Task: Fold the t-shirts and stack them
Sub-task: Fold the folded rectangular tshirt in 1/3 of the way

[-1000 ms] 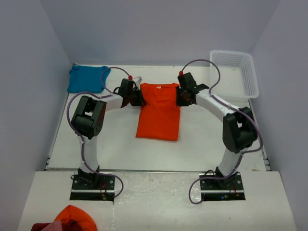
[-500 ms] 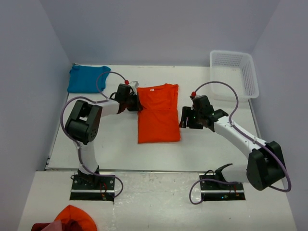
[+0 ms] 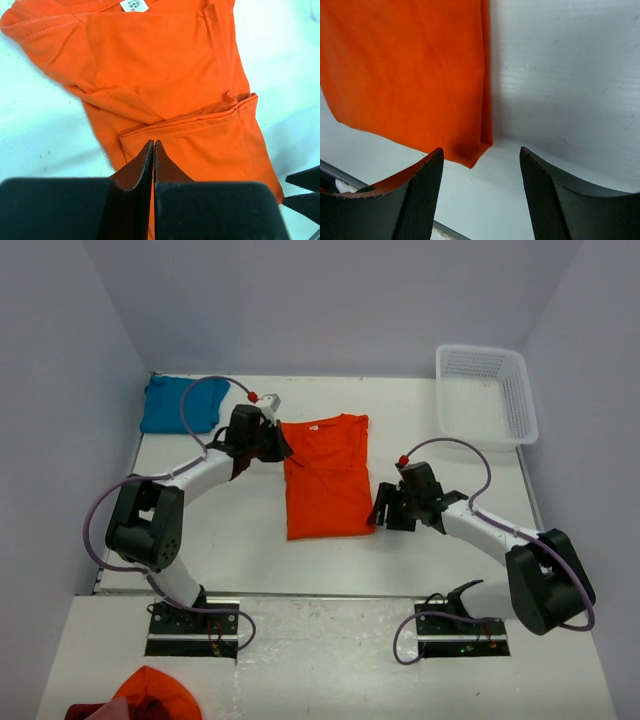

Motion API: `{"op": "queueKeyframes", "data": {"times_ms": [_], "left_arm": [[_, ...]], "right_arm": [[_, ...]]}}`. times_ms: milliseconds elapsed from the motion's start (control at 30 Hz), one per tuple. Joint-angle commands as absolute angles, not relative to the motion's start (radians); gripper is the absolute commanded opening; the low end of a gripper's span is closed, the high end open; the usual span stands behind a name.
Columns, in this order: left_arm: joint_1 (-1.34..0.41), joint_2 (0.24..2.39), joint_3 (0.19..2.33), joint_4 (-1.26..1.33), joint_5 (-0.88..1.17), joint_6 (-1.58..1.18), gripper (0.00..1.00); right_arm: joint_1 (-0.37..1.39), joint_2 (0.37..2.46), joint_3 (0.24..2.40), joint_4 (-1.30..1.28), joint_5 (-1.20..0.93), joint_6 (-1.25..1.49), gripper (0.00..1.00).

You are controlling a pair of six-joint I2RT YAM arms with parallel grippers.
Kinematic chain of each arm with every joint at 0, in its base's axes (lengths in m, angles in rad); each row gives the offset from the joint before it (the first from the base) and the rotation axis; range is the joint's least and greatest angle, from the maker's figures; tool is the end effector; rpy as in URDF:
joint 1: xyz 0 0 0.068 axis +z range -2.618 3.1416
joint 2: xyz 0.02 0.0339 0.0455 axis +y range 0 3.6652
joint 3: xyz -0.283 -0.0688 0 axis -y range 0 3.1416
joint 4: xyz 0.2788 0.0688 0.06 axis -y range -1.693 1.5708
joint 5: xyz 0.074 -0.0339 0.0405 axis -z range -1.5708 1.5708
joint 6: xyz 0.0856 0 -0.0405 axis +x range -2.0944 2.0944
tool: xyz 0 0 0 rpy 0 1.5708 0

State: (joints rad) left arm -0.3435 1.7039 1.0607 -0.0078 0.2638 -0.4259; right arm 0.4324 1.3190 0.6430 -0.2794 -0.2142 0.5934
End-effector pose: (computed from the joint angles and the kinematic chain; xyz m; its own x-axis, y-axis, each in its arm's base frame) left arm 0.4079 -0.1696 0.1799 -0.7346 -0.1608 -0.6591 0.2382 0.8485 -0.4725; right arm 0.2607 0.1404 0.1312 -0.9059 0.1837 -0.3815 -0.0173 0.8842 0.4667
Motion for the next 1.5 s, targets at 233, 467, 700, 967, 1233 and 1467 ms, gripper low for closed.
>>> {"op": "queueKeyframes", "data": {"times_ms": [233,467,700,967,1233,1467], "left_arm": [[-0.406,1.54,0.985,-0.158,0.124,-0.46,0.0],[-0.428,1.439,0.92,-0.189,0.092,-0.492,0.0],[-0.434,1.405,0.879,-0.245,0.042,-0.511,0.0],[-0.446,1.446,0.835,-0.313,0.005,-0.583,0.0],[-0.479,1.437,0.772,-0.345,-0.025,-0.635,0.0],[-0.521,1.359,0.793,-0.35,-0.08,-0.615,0.0]], "right_arm": [[0.431,1.337,0.571,-0.149,-0.262,0.71,0.63],[0.433,1.385,0.529,-0.057,-0.284,0.791,0.61],[0.44,1.374,0.477,-0.012,-0.281,0.828,0.6],[0.448,1.377,0.442,0.034,-0.293,0.857,0.59],[0.466,1.387,0.431,0.045,-0.273,0.88,0.57],[0.515,1.309,0.494,-0.141,-0.1,0.865,0.58]]}}
